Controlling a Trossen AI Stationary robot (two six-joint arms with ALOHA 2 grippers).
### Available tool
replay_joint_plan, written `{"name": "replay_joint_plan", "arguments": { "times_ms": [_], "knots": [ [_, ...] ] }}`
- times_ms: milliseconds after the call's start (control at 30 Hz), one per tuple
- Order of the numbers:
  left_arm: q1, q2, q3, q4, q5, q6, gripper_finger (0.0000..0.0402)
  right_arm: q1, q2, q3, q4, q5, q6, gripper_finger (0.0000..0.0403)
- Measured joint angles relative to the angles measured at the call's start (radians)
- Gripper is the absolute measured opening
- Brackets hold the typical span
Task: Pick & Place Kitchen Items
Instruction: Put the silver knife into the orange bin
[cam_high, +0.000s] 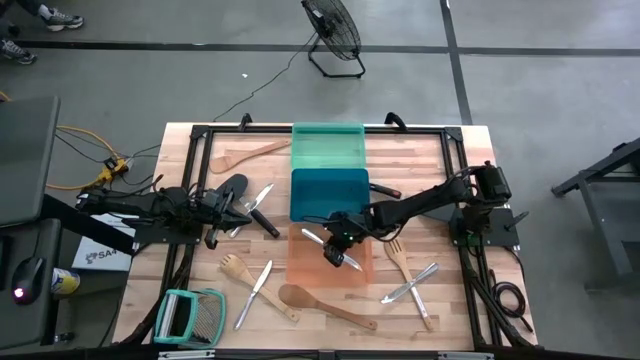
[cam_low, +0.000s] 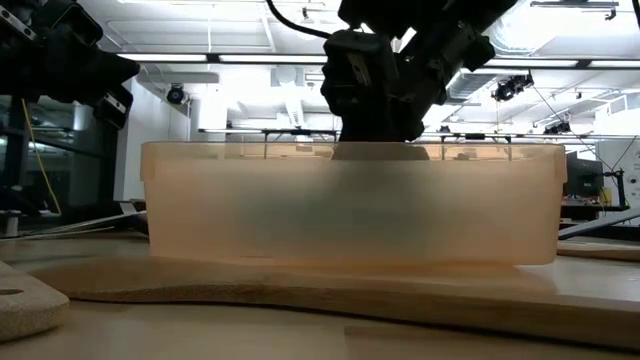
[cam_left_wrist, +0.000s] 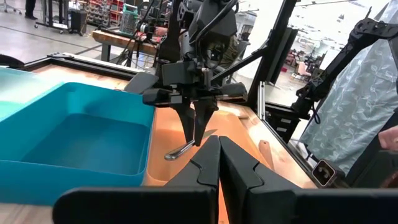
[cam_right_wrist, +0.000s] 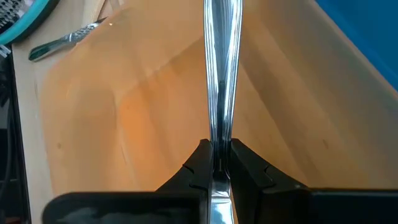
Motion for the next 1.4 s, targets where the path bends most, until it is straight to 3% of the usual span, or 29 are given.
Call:
{"name": "replay_joint_plan", "arguments": {
  "times_ms": [633, 933, 1400],
  "knots": [
    [0.000, 0.000, 0.000, 0.000, 0.000, 0.000, 0.0000, 0.006, -0.001, 0.000, -0.008, -0.025, -0.046, 0.0066],
    [0.000, 0.000, 0.000, 0.000, 0.000, 0.000, 0.0000, 0.005, -0.128, -0.002, -0.042, -0.019, -0.055, 0.0068],
    [0.000, 0.000, 0.000, 0.000, 0.000, 0.000, 0.0000, 0.212, -0.373, -0.001, -0.548, 0.027, -0.247, 0.0068]
  ]
}}
